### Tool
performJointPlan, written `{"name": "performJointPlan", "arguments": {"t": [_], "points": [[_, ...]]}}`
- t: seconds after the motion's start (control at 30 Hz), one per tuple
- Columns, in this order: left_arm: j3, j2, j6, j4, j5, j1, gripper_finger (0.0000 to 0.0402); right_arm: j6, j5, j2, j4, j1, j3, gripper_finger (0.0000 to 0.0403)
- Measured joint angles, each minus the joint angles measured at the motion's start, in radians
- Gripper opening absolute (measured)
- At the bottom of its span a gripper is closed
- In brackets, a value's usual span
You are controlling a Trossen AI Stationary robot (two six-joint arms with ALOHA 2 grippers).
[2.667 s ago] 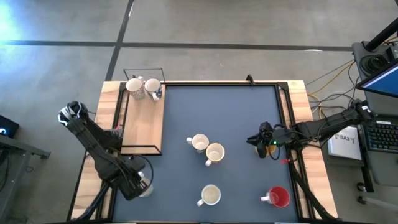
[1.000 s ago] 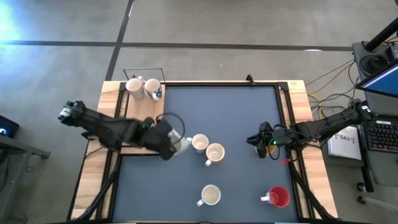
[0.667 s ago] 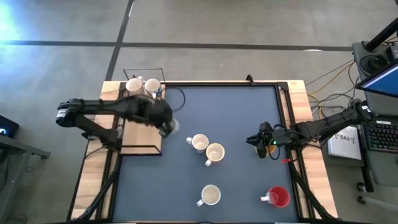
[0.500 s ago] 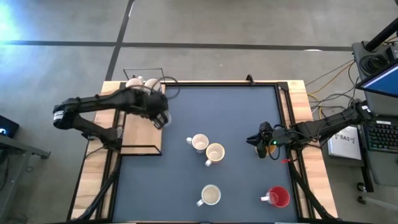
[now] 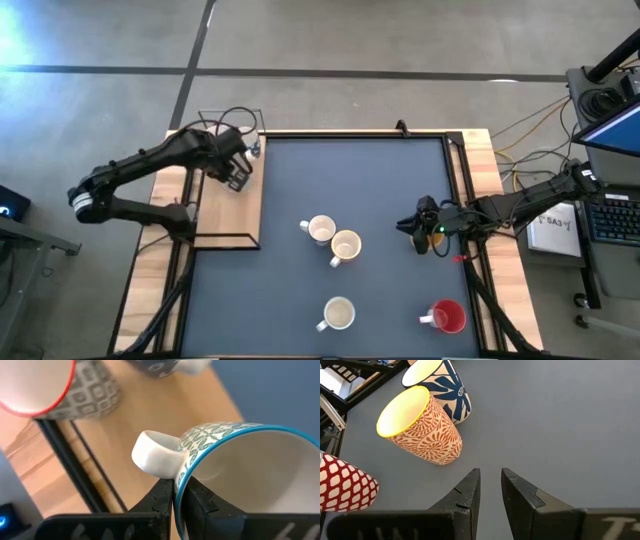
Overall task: Place coffee mugs
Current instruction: Put the green patterned mug on the shelf
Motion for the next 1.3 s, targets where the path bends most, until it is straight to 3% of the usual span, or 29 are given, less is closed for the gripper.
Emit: {"name": "performJointPlan", "arguments": {"t": [0.43,0.93,1.3], "points": [[-0.05,-0.009,-0.05,0.026,-0.06,0.16,0.0011,0.0,0.0,0.0,0.0,0.0,0.0,0.0068],[-0.05,-0.006,-0.303,-0.04,-0.063,0.235,0.0012,0.0,0.0,0.0,0.0,0.0,0.0,0.0068],[-0.07,-0.004,-0.314,-0.036,-0.04,0.324,0.0012,0.0,0.0,0.0,0.0,0.0,0.0,0.0068]]}}
